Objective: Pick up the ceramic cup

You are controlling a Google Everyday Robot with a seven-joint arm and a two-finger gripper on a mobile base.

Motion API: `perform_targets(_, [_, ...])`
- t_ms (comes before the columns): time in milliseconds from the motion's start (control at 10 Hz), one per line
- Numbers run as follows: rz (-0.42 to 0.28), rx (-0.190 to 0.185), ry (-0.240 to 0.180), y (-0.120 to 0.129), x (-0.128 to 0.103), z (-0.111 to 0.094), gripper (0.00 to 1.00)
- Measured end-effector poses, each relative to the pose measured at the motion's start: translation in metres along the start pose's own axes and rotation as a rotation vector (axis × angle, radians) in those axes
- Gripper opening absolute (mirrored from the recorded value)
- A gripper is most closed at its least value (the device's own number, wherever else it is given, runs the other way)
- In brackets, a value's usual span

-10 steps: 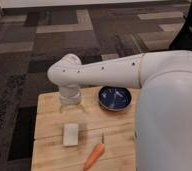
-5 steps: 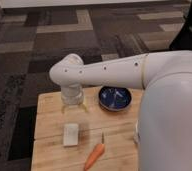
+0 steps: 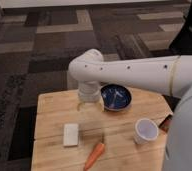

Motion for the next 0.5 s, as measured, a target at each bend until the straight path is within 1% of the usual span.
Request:
perform_targets(100, [0.046,0.007,0.004,-0.031,0.004,-0.003,0.65])
perform_targets(200, [0.067,0.009,0.006,-0.044,0.006,-0.004,0.65])
perform_targets(500, [0.071,0.006,0.006,-0.046,0.007,-0.004,0.65])
